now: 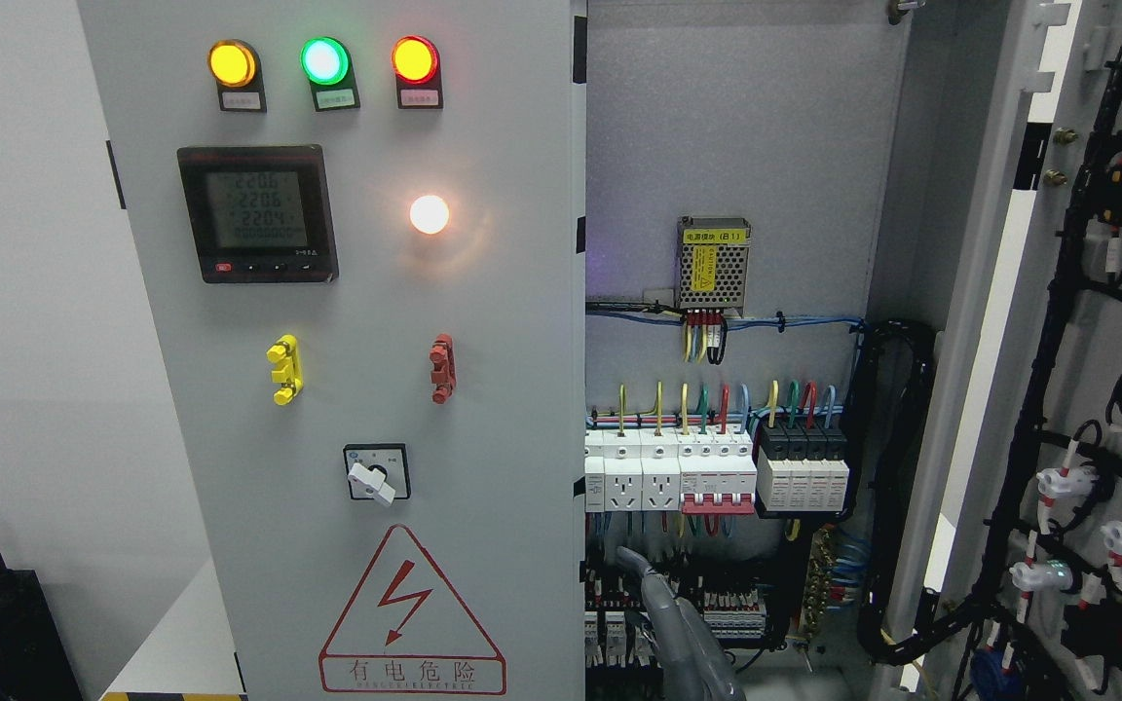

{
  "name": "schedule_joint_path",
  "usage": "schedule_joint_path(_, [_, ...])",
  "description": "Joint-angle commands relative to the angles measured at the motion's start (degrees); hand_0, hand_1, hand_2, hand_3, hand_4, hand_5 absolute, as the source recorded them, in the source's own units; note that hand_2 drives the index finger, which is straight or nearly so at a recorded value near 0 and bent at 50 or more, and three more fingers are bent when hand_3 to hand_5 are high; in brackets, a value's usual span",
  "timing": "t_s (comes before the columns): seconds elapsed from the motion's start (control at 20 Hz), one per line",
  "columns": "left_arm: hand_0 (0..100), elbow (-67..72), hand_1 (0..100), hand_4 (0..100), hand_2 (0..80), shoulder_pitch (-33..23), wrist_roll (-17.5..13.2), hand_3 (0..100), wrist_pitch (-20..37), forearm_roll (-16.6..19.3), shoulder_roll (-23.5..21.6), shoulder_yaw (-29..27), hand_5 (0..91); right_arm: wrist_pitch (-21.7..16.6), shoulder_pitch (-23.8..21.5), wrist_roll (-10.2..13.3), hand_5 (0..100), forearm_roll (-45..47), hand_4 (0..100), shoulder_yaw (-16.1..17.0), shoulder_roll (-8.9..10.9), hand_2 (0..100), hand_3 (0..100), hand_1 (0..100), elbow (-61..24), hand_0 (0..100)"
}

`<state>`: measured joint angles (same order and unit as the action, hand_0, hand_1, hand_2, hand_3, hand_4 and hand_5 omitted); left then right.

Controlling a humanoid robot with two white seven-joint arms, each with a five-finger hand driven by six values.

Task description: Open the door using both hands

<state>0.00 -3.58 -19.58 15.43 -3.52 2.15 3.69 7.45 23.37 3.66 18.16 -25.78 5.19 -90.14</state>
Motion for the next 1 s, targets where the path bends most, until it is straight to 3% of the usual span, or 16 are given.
schedule_joint_path(0.0, [0,-0.17,0,3,0.0,-0.03,-0.02,0,-0.05,0.00,0.05,0.00,0.0,0.11,2.02,-0.50,0,0.65,0,-1.03,1.22,0,0,0,3.30,11])
schedule_joint_path(0.4, [0,-0.17,0,3,0.0,0.06,-0.02,0,-0.05,0.00,-0.04,0.00,0.0,0.02,3.52,-0.93,0,0.73,0,-1.29,1.22,0,0,0,4.36,11])
schedule_joint_path(0.55, [0,-0.17,0,3,0.0,-0.03,-0.02,0,-0.05,0.00,0.05,0.00,0.0,0.02,3.52,-2.69,0,3.10,0,-1.29,1.22,0,0,0,3.92,11])
schedule_joint_path(0.95, [0,-0.17,0,3,0.0,-0.03,-0.02,0,-0.05,0.00,0.05,0.00,0.0,0.02,3.87,-3.31,0,3.99,0,-1.38,1.31,0,0,0,3.92,11])
